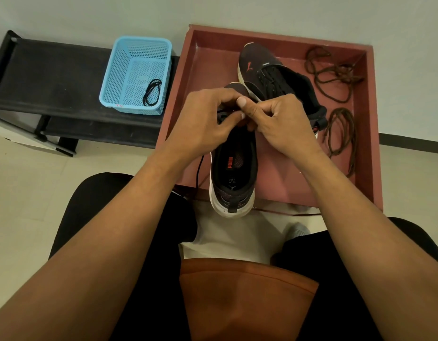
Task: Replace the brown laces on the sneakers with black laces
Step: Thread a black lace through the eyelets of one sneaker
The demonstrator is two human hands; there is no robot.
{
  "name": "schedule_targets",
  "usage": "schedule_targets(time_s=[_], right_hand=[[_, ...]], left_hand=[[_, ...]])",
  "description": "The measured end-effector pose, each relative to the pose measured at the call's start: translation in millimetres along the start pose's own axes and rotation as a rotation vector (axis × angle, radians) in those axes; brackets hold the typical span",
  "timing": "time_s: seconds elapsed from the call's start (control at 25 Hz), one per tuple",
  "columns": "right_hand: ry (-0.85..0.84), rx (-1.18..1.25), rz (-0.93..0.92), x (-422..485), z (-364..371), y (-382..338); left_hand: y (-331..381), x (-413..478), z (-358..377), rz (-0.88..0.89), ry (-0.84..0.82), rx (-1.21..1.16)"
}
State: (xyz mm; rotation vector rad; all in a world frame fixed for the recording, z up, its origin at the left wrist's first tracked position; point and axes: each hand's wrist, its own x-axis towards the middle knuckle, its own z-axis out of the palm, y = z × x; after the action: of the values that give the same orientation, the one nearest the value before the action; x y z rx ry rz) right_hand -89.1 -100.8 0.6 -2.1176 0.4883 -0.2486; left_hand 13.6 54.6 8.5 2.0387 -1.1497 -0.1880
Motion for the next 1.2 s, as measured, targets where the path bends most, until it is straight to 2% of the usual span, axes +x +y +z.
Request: schedule_targets(time_s=[0.16,0.36,0.48,0.56,0.72,0.96,1.2], right_hand=[[0.010,-0.010,-0.020,0.8,-1.8,1.5],[0.028,-0.008,-0.034,-0.1,-5.4,2.0],[0.067,-0.032,-0.016,-1.2,-4.7,0.4],[0.097,-0.124,0.019,-3.7,-5.0,1.8],[-0.034,-0.329,0.124,-11.7,-2.2,4.1],[0.017,-0.272,0.186,-16.4,-6.3,-2.2],[-0.003,-0.195,0.202,-16.8,-4.6,-0.2]], left_hand=[[-11.8,1.6,-3.9,-0.104,0.092,-0.036],[-4.4,0.9,-0.9,-0.073,0.010,-0.106],[-5.1,1.0,-1.5,-0.140,0.068,-0.120],[-8.2,0.1,-1.6,-0.204,0.082,-0.127],[-10.2,-0.4,0.2,-0.241,-0.004,-0.048],[-6.4,-0.6,8.2,-0.208,-0.150,0.150],[-6.8,-2.5,22.8,-0.339,-0.037,0.121]])
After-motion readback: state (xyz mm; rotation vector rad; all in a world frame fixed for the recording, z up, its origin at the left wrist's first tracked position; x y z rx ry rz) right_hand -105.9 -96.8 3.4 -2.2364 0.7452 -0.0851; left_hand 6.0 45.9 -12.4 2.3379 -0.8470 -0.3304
